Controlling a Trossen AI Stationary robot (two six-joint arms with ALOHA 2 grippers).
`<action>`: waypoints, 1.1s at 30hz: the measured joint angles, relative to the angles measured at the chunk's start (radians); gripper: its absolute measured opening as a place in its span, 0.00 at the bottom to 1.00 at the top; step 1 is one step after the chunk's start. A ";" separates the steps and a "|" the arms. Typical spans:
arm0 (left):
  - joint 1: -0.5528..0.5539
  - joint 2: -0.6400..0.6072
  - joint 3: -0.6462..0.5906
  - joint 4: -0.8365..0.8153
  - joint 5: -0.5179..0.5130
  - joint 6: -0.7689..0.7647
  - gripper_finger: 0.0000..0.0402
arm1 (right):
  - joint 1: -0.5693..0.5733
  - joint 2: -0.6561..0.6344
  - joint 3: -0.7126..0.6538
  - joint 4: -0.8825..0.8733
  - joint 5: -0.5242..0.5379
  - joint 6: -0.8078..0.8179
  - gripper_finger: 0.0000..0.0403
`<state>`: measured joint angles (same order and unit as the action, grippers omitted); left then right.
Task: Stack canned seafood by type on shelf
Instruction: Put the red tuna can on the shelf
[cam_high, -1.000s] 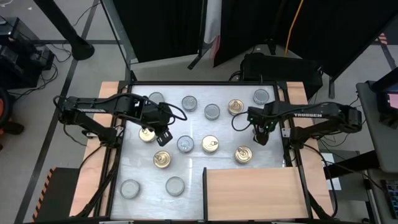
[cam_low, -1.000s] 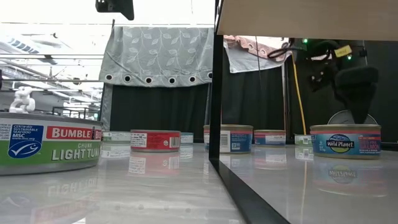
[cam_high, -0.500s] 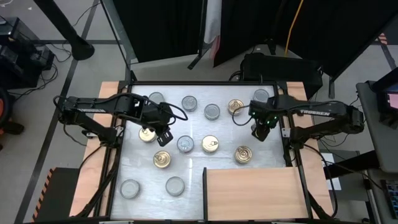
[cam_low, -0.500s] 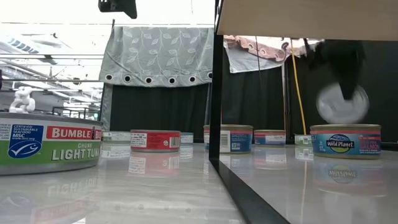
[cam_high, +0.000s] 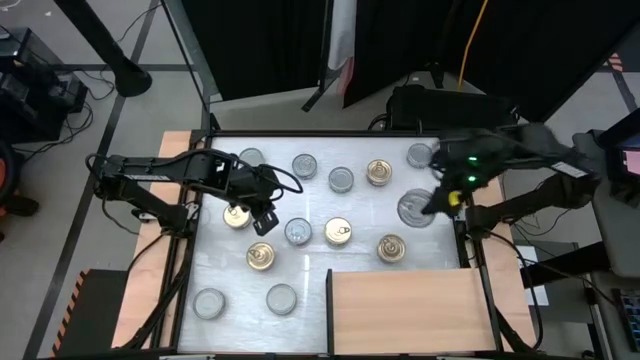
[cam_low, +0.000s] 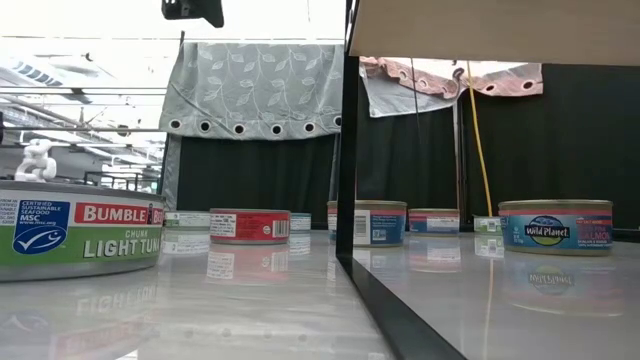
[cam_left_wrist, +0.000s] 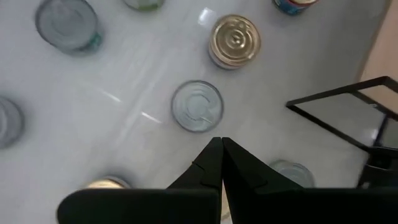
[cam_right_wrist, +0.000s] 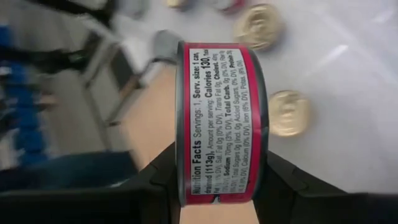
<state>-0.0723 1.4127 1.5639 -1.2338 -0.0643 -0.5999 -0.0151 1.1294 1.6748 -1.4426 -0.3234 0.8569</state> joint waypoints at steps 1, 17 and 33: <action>-0.002 -0.001 0.000 0.001 0.015 -0.016 0.02 | 0.030 -0.004 0.021 -0.004 0.000 0.012 0.32; -0.106 -0.004 0.000 0.129 0.045 -0.204 0.02 | 0.567 -0.016 -0.191 0.206 -0.055 0.066 0.32; -0.159 -0.004 0.000 0.322 0.032 -0.311 0.02 | 0.668 -0.008 -0.765 0.829 -0.385 0.107 0.33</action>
<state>-0.2314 1.4086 1.5639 -0.9122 -0.0320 -0.9110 0.6529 1.1215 0.9094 -0.6134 -0.7087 0.9643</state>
